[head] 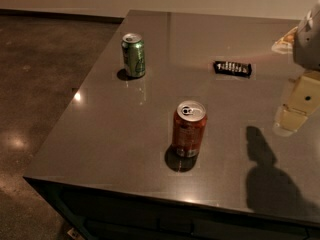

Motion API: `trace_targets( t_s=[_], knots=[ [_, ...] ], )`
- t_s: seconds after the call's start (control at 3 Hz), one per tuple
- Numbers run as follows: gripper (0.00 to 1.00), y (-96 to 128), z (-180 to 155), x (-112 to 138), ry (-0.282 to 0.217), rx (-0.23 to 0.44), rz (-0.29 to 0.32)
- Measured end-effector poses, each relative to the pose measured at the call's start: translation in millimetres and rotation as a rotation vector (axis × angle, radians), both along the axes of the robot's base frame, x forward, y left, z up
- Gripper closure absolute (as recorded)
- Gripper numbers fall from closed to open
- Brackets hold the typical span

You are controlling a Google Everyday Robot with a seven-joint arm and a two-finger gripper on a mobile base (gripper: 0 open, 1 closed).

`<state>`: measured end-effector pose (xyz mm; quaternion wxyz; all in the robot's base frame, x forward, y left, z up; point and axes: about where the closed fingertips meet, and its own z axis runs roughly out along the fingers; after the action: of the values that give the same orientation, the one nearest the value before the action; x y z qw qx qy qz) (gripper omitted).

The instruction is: Move coke can near rxbar chocolate

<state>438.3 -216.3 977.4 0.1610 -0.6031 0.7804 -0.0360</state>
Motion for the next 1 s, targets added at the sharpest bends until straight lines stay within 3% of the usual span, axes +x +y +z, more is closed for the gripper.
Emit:
trace_targets(
  t_s=[0.33,0.67,1.0],
  knots=[
    [0.00,0.0,0.0,0.0,0.000,0.000,0.000],
    [0.00,10.8,-2.9,-4.6,0.000,0.048,0.028],
    [0.00,35.2,-14.5,-11.2,0.008,0.124,0.069]
  ],
)
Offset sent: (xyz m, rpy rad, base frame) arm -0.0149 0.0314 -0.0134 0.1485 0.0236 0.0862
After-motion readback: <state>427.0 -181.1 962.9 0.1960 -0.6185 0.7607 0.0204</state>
